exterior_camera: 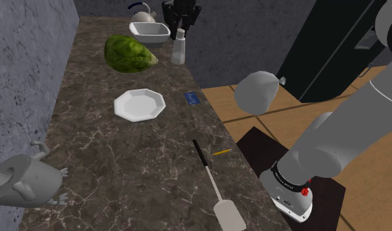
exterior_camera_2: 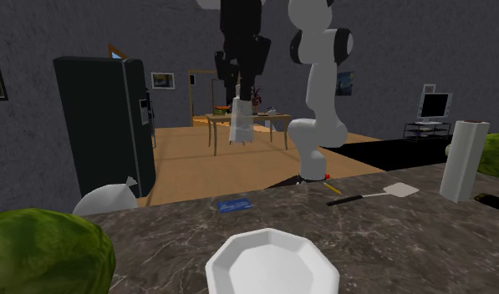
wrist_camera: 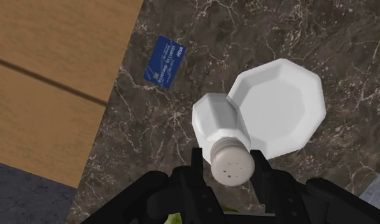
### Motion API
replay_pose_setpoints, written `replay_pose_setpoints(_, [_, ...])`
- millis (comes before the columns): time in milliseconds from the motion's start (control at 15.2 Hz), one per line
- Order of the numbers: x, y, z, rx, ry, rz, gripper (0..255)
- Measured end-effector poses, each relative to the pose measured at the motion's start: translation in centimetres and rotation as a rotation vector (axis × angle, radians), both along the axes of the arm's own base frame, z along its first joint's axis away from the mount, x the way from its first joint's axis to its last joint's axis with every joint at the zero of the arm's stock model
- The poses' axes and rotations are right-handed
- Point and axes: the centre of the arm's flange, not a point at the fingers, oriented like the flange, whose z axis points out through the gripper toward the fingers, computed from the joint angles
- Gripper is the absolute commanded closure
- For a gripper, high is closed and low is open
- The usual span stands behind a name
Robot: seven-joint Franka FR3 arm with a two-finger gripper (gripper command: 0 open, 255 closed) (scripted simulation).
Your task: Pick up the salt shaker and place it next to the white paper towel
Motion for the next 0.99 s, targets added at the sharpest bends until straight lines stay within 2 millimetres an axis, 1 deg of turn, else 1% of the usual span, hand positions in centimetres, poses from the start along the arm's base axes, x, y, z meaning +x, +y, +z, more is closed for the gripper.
replay_pose_setpoints(396, [0.3, 0.1, 3.3, 0.0, 0.0, 0.0, 255])
replay_pose_setpoints(726, [0.1, -0.2, 5.8, 0.0, 0.0, 0.0, 255])
replay_pose_setpoints(990, [0.1, 0.0, 7.9, 0.0, 0.0, 0.0, 255])
